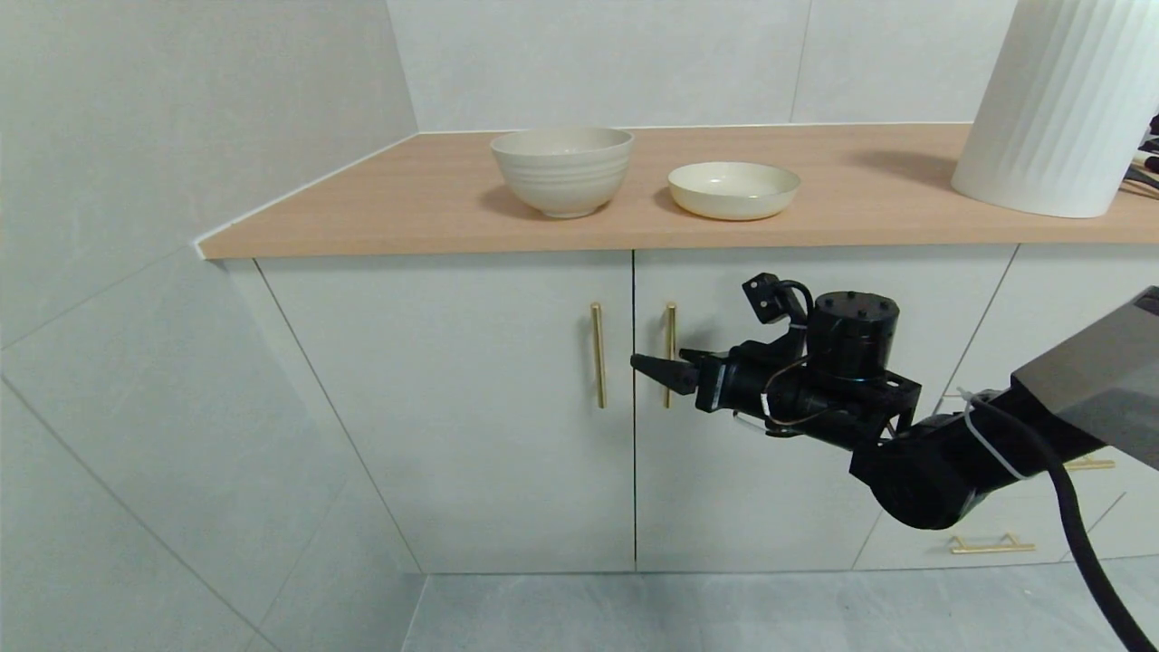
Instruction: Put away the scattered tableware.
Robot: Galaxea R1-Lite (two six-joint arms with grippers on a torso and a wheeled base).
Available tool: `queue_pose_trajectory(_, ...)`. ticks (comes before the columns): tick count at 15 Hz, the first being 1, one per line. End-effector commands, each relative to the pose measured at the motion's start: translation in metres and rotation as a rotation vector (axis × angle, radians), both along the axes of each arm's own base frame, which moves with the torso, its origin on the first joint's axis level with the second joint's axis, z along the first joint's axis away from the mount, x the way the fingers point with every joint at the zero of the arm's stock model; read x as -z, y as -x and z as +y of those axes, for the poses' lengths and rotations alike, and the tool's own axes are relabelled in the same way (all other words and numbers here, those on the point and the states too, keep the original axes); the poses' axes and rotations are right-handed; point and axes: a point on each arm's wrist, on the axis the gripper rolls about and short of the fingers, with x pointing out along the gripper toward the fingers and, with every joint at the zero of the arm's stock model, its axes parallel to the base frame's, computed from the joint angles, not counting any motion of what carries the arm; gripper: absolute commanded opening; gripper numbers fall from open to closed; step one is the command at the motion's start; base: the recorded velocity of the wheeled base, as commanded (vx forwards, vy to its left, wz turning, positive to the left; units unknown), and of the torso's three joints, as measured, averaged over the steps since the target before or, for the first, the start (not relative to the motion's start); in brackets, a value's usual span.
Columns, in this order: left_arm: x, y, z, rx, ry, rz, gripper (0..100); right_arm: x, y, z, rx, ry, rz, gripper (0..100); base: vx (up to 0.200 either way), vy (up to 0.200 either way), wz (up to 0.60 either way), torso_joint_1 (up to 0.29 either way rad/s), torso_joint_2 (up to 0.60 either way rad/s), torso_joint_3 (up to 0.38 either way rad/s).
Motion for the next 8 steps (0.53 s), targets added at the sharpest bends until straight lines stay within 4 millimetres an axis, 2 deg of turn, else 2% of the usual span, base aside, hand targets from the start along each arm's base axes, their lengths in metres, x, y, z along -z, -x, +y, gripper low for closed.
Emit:
queue_pose_trajectory(1,0.0000,0.0000,0.0000,0.001,0.000,0.000,100,0.0037,-0.0009,0.0011,-0.004,0.004,0.009,100,0.000,0.000,0.00,0.000,0.00,0.000)
queue_pose_trajectory(8,-0.0002,0.0000,0.0000,-0.001,0.002,-0.002,100,0.0007,-0.0014,0.0038,-0.012,-0.067,0.078,100,0.000,0.000,0.00,0.000,0.00,0.000)
